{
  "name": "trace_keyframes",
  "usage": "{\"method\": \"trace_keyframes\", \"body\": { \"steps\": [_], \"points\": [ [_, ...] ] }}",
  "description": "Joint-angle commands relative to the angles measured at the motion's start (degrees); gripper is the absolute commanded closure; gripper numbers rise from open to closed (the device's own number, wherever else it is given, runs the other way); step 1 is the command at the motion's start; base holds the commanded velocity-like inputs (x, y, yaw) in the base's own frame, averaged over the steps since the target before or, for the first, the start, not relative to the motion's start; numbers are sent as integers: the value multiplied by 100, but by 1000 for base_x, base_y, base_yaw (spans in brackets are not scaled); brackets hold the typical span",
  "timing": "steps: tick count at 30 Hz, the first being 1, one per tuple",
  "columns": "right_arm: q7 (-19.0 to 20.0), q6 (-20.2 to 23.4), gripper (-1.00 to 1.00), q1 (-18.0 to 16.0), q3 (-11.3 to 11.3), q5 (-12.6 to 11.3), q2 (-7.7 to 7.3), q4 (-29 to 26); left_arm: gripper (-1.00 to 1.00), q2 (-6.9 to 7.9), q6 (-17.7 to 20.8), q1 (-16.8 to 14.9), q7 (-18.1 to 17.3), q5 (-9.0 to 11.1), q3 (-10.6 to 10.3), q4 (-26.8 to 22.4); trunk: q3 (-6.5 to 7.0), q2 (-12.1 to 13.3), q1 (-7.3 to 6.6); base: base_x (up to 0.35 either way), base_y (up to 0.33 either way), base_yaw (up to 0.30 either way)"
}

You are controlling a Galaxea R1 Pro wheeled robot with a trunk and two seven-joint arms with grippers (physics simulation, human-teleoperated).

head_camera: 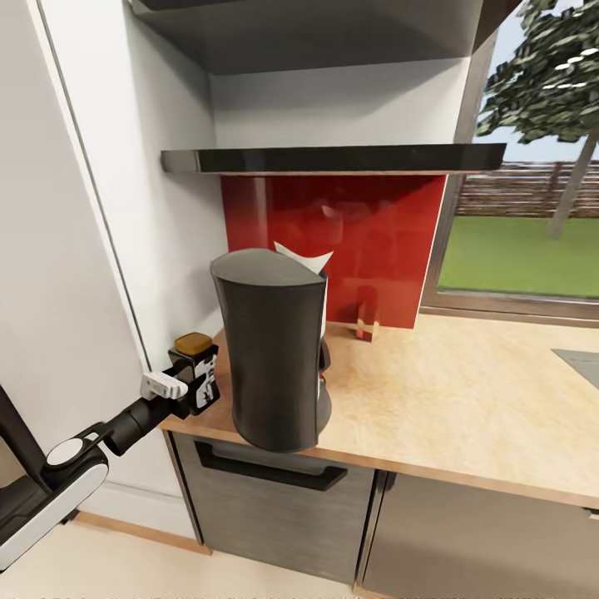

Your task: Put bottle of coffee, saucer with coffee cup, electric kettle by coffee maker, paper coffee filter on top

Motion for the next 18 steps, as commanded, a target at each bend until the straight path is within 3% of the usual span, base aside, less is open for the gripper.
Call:
{"method": "trace_keyframes", "body": {
  "steps": [1,9,18],
  "points": [
    [34,-34,-100,-8,27,-49,2,20,100,6,-14,-9,-6,51,-15,3,-9,-4,0,0,0,0],
    [34,-34,-100,-8,27,-49,2,16,100,4,-13,-9,-8,51,-17,-2,-15,-4,0,0,0,0],
    [34,-34,-100,-8,27,-49,2,16,100,6,-14,-9,-8,51,-16,-3,-123,-245,132,0,0,0]
  ]
}}
